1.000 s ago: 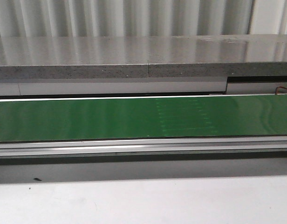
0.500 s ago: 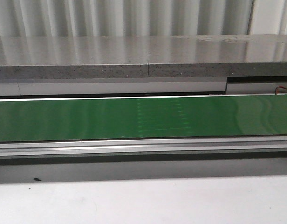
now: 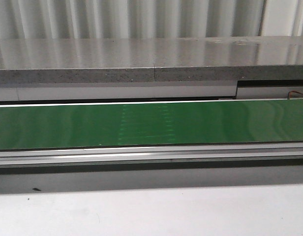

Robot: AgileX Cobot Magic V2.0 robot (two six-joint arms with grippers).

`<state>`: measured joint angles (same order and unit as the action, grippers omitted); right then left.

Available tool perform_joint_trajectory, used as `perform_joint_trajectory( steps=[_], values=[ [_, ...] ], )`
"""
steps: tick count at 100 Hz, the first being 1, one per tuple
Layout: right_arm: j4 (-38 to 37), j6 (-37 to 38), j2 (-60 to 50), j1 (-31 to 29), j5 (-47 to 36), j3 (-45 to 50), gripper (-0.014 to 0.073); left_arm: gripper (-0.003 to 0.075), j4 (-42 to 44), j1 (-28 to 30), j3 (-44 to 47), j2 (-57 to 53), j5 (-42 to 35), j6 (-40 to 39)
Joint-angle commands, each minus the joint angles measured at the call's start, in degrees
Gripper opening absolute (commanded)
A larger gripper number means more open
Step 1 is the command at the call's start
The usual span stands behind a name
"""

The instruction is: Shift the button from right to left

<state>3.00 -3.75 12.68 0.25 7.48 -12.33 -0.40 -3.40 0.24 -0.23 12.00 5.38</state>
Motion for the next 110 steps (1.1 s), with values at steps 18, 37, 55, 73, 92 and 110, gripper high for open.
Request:
perform_joint_trajectory(
  steps=[18, 37, 55, 73, 92, 110],
  values=[
    [-1.0, 3.3, -7.0, -5.2, -8.2, 7.1, -0.0067, -0.002, -0.1, -0.4, 2.2, -1.8, -4.6, -0.1],
    [-2.3, 4.5, -13.6, -5.2, -8.8, 13.0, -0.0067, -0.0021, -0.1, -0.4, 2.2, -1.8, -4.6, -0.1],
    [-3.0, 4.5, -14.4, -5.2, -5.3, 12.7, -0.0067, -0.002, -0.1, -0.4, 2.2, -1.8, -4.4, -0.1],
    [-3.0, 4.5, -14.4, -5.2, -5.4, 12.7, -0.0067, -0.0021, -0.1, -0.4, 2.2, -1.8, -4.4, -0.1],
    [-3.0, 4.5, -14.4, -5.2, -5.4, 12.7, -0.0067, -0.002, -0.1, -0.4, 2.2, -1.8, -4.4, -0.1],
    [-3.0, 4.5, -14.4, -5.2, -5.4, 12.7, -0.0067, -0.002, -0.1, -0.4, 2.2, -1.8, -4.4, -0.1]
  ],
)
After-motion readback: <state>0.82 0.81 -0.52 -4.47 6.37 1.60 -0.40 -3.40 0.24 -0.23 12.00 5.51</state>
